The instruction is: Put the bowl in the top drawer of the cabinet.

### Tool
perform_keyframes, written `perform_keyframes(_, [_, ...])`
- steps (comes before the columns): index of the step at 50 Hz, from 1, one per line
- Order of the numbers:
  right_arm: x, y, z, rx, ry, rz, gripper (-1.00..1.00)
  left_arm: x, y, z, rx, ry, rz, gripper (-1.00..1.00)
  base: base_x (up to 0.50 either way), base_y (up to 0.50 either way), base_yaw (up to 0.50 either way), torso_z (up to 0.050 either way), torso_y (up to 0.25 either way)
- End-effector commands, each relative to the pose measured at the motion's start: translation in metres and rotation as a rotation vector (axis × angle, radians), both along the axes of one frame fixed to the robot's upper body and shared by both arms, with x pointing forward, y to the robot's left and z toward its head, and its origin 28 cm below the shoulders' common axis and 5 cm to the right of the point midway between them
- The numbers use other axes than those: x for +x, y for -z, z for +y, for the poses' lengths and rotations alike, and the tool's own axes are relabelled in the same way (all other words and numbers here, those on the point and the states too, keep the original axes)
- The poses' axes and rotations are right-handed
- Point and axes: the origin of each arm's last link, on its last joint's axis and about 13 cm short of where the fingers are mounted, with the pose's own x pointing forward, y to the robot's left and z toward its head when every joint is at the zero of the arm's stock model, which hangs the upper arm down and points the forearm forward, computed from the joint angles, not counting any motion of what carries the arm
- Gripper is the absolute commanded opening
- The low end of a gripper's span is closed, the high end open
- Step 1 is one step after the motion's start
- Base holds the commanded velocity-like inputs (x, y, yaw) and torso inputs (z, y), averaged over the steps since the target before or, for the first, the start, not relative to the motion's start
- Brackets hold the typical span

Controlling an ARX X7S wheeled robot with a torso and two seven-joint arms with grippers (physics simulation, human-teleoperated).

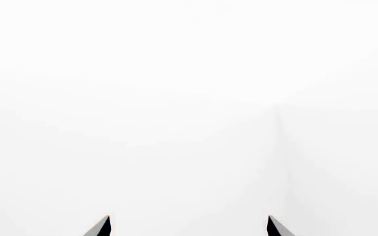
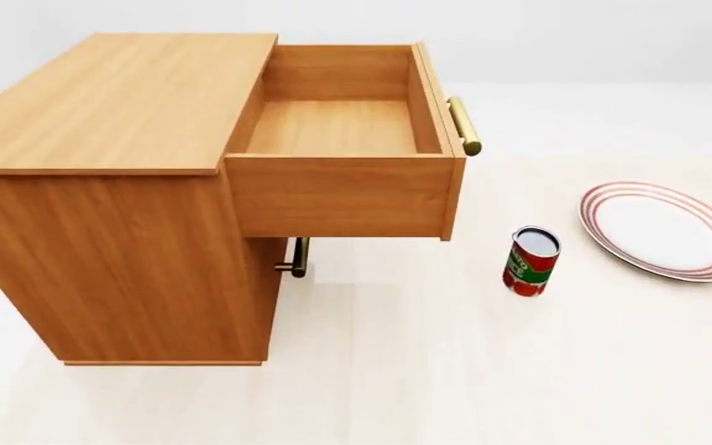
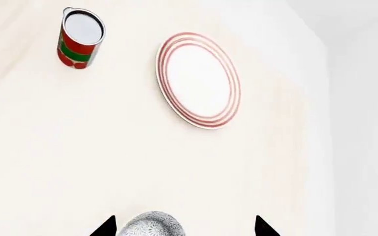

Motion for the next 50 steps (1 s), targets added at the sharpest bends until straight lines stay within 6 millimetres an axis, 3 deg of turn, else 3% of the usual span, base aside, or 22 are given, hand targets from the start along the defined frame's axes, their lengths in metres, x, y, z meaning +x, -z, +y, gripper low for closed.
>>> perform_keyframes(1, [0.009,0.042,-0.002,0.037,-0.011,0.128,1.0,0.007,0.005,-0.003,-0.001,0.002,0.014,1.0,0.0,0.0,0.0,0.0,0.0])
perform_keyframes(19, [-0.012,0.086,-0.011,0.181,0.063,0.245,1.0,0.017,0.01,-0.007,0.014,0.008,0.027,1.0,0.0,0.0,0.0,0.0,0.0])
perform_keyframes(35, [-0.013,0.099,-0.021,0.265,0.155,0.246,1.0,0.011,0.008,-0.006,0.016,0.006,0.028,1.0,0.0,0.0,0.0,0.0,0.0])
perform_keyframes(41, [-0.004,0.135,-0.013,0.22,0.189,0.222,1.0,0.009,0.007,-0.006,0.016,0.007,0.025,1.0,0.0,0.0,0.0,0.0,0.0])
perform_keyframes(50, [0.0,0.152,-0.024,0.159,0.209,0.205,1.0,0.01,0.008,-0.004,0.013,-0.002,0.027,1.0,0.0,0.0,0.0,0.0,0.0])
